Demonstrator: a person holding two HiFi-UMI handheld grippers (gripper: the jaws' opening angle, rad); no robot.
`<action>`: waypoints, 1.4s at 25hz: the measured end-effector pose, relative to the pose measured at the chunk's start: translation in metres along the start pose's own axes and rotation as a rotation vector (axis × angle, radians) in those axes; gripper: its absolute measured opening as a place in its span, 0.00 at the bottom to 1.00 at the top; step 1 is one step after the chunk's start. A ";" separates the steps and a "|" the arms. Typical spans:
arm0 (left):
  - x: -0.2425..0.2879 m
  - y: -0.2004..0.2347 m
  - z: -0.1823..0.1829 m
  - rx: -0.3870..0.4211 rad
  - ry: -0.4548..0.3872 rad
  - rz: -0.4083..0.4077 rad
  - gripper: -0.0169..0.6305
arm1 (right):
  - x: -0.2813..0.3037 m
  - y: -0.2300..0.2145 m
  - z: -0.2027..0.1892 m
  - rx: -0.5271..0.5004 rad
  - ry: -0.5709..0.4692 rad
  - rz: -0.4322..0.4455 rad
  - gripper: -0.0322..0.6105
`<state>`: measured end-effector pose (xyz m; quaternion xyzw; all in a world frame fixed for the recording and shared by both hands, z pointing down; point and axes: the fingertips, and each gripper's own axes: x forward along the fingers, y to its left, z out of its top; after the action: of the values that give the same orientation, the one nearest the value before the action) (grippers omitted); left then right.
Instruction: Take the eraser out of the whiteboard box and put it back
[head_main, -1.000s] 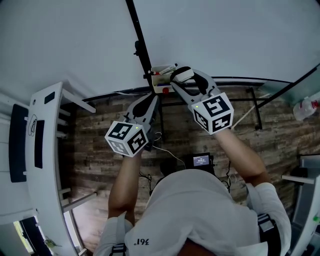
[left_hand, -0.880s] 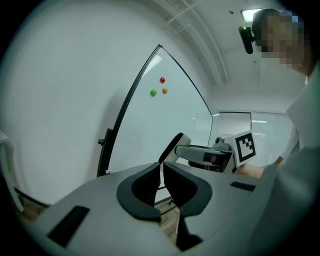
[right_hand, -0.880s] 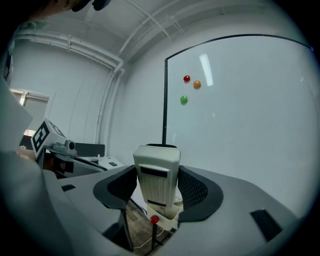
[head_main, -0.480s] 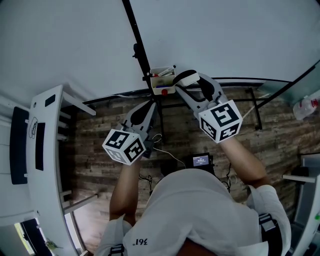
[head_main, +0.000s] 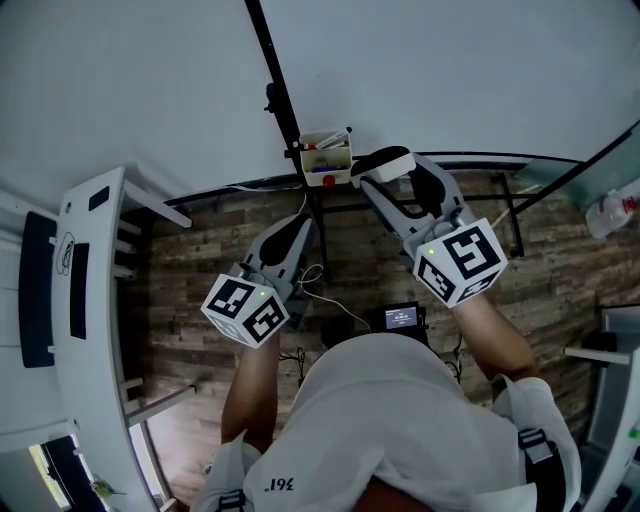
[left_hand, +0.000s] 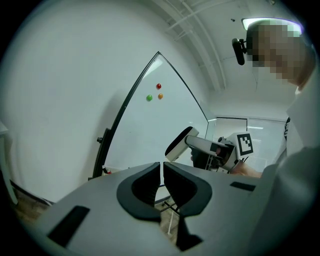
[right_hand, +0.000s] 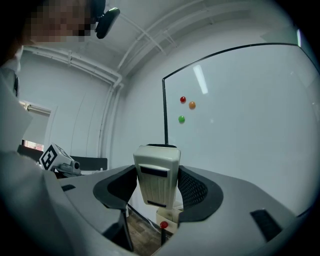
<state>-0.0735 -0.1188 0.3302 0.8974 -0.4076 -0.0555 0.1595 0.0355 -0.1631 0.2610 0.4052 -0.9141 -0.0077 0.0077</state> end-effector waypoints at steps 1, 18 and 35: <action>-0.002 -0.001 -0.001 -0.002 -0.001 -0.003 0.04 | -0.002 0.001 0.000 0.003 -0.002 0.002 0.47; -0.026 -0.019 -0.021 -0.054 0.018 0.001 0.04 | -0.041 0.007 -0.007 0.083 -0.003 -0.015 0.47; -0.038 -0.028 -0.054 -0.117 0.071 -0.004 0.04 | -0.065 0.018 -0.044 0.147 0.082 -0.022 0.47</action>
<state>-0.0661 -0.0605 0.3708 0.8887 -0.3961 -0.0478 0.2261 0.0667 -0.1039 0.3053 0.4148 -0.9066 0.0760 0.0154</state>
